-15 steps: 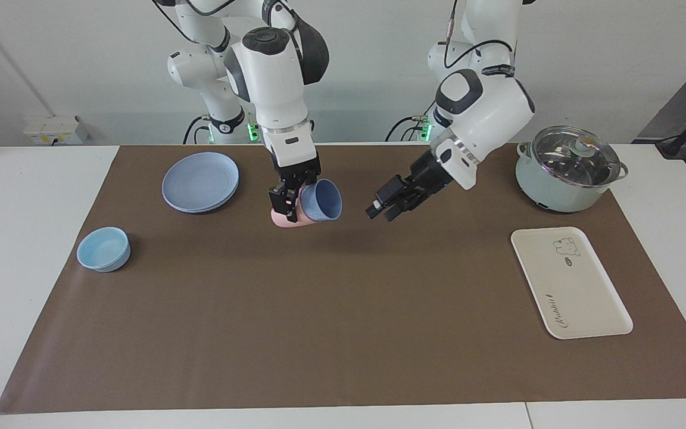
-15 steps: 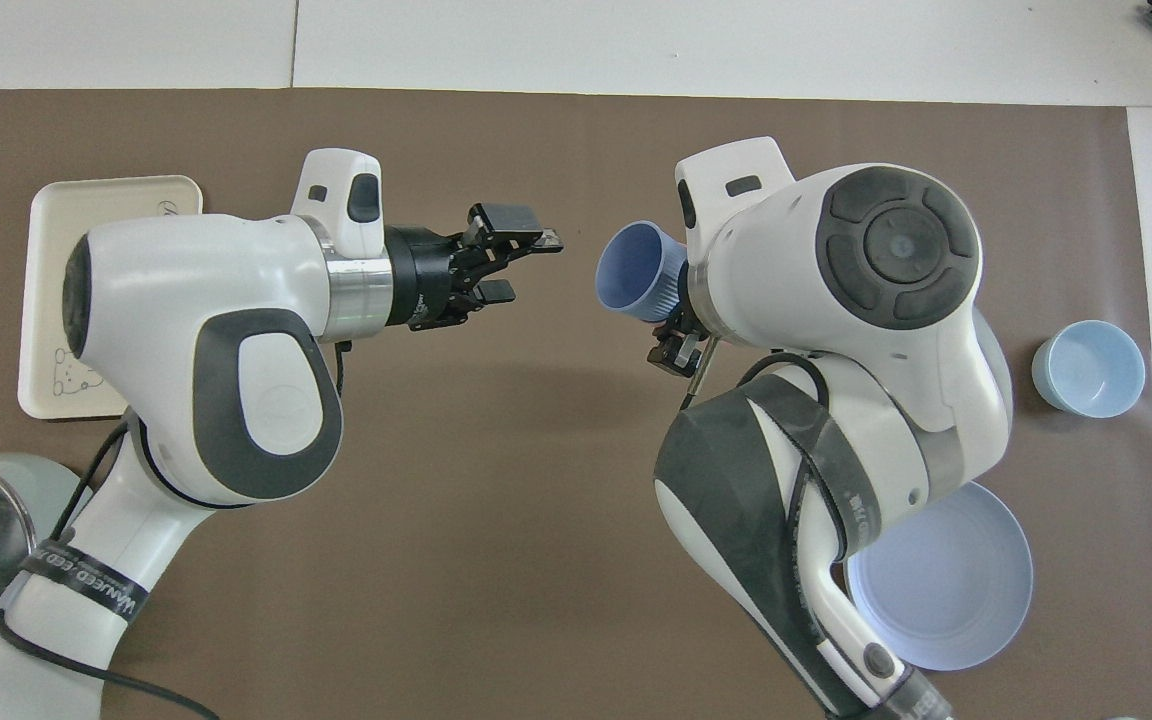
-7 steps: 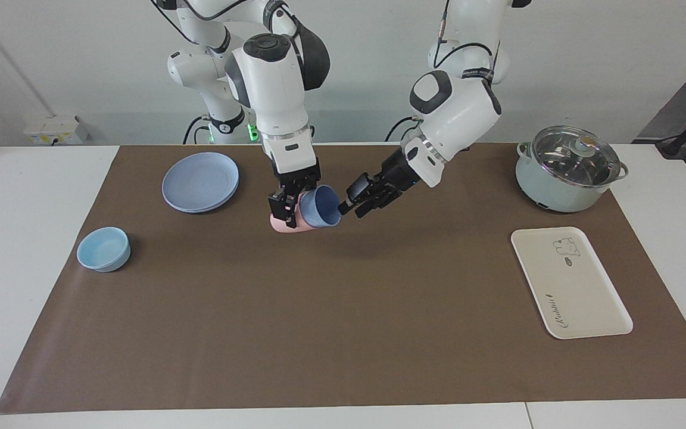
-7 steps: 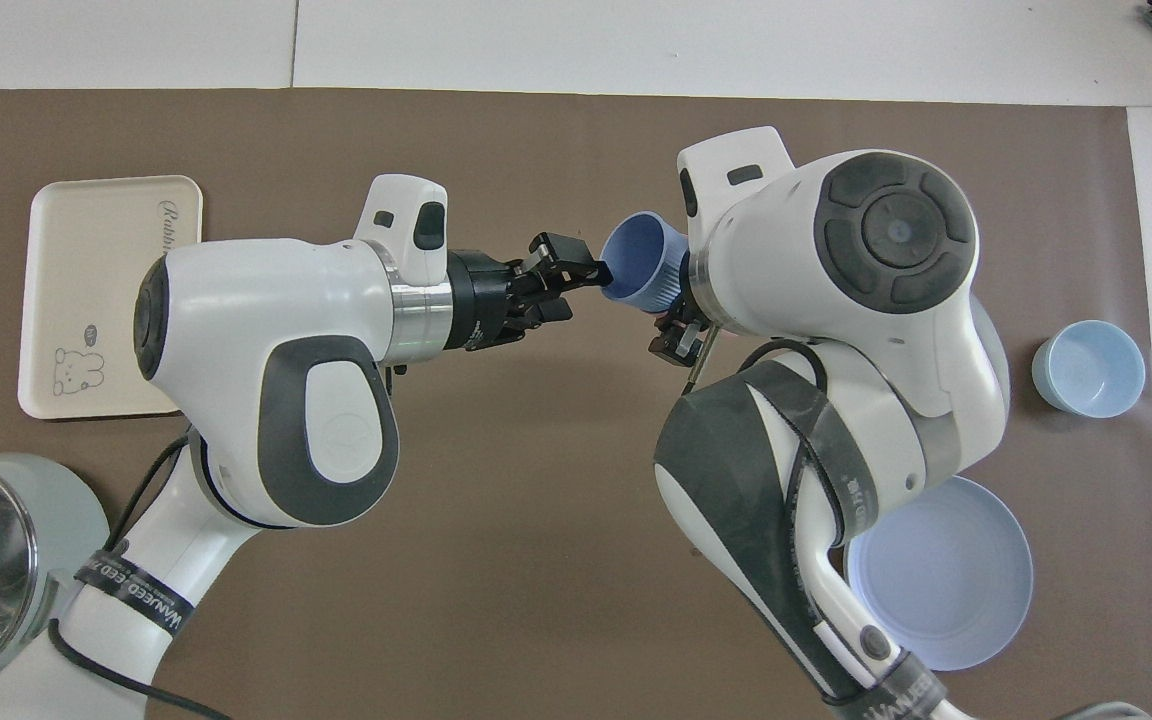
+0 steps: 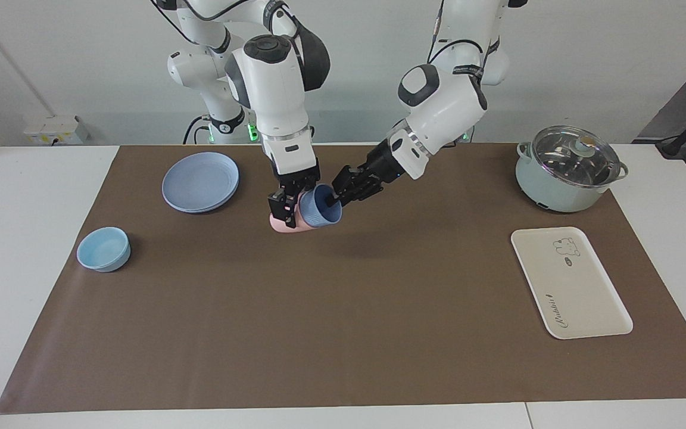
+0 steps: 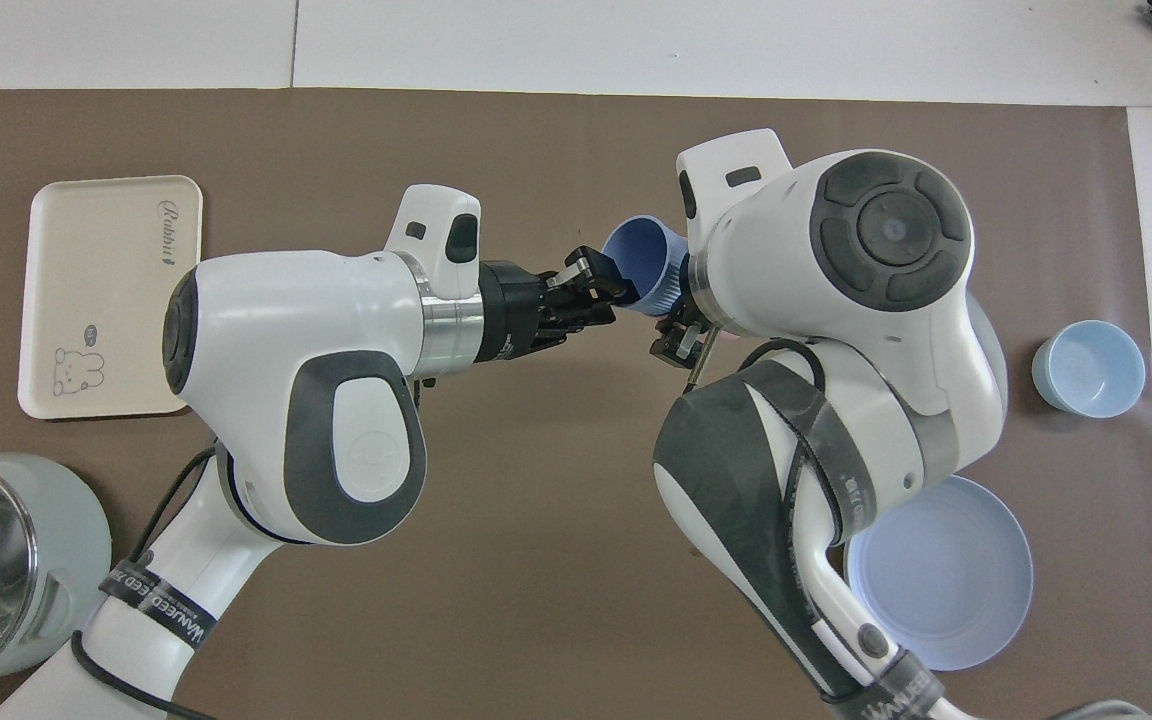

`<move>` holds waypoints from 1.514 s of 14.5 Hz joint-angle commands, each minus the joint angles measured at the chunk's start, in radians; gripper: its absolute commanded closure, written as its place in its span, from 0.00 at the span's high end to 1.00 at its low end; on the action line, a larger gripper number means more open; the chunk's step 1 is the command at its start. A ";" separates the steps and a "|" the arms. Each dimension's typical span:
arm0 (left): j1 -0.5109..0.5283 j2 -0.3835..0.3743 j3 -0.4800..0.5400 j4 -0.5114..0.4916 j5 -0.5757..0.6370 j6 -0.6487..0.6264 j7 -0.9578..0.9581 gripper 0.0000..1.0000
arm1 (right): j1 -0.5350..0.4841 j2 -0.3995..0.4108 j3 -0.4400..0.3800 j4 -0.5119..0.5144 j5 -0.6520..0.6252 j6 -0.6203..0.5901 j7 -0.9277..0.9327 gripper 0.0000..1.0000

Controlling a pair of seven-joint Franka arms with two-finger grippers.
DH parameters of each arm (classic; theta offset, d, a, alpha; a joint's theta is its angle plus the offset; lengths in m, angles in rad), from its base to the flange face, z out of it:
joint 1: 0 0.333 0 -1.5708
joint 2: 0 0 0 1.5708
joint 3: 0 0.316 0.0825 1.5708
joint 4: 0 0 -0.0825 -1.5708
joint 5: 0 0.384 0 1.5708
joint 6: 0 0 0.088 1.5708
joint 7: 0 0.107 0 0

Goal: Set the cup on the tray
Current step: 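Grasp the blue cup with the left gripper and pull it out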

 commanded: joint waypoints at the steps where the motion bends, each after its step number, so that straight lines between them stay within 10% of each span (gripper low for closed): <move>1: -0.034 -0.011 0.015 -0.014 -0.006 -0.001 0.000 0.00 | -0.007 0.010 0.004 0.021 -0.026 0.013 0.028 0.00; 10: -0.014 -0.003 0.015 0.017 0.023 -0.017 0.003 0.00 | -0.008 0.012 0.006 0.017 -0.026 0.020 0.028 0.00; 14: 0.090 0.025 0.021 0.150 0.041 -0.234 -0.010 0.00 | -0.010 0.012 0.004 0.015 -0.026 0.022 0.028 0.00; 22: 0.305 0.026 0.034 0.272 0.542 -0.449 -0.012 0.00 | -0.074 0.024 0.004 0.001 0.005 0.133 0.028 0.00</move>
